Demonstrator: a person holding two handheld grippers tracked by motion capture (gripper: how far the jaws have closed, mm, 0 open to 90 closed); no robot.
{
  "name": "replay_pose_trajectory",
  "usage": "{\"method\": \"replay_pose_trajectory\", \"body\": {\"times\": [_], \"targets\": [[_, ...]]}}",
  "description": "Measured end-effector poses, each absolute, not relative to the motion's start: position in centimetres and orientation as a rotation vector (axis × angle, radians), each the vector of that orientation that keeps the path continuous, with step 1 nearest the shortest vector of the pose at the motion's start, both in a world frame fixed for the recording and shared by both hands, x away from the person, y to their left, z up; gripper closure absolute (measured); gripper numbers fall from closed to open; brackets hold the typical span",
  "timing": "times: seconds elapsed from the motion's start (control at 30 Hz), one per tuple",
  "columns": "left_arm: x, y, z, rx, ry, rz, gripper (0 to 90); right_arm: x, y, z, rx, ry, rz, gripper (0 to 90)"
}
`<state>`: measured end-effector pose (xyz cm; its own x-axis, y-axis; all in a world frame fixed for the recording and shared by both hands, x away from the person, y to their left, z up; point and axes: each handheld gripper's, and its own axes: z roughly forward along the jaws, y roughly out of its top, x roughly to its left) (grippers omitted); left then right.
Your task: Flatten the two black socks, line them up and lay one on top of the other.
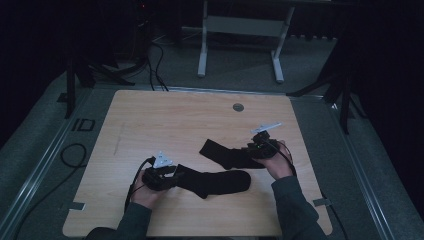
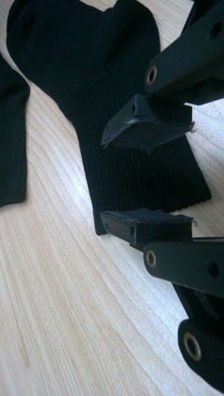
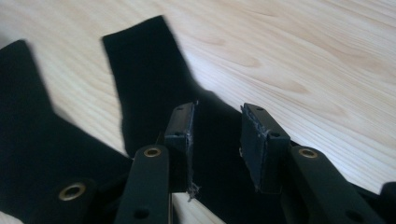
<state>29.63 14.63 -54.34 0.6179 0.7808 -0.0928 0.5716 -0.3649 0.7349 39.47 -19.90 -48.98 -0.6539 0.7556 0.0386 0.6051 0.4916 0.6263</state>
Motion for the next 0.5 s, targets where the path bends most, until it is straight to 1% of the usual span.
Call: {"method": "replay_pose_trajectory", "body": {"times": [0.3, 0.4, 0.5], "targets": [[29.6, 14.6, -54.3, 2.083, 1.057, 0.35, 57.3, 40.5, -16.0, -50.1, 1.041, 2.59, 0.879, 63.9], [29.6, 14.6, -54.3, 2.083, 1.056, 0.35, 57.3, 40.8, -14.7, -50.5, 1.018, 2.61, 0.877, 61.6], [29.6, 14.7, -54.3, 2.079, 1.058, 0.348, 57.3, 41.0, -13.5, -50.8, 0.995, 2.628, 0.875, 57.2]]}}
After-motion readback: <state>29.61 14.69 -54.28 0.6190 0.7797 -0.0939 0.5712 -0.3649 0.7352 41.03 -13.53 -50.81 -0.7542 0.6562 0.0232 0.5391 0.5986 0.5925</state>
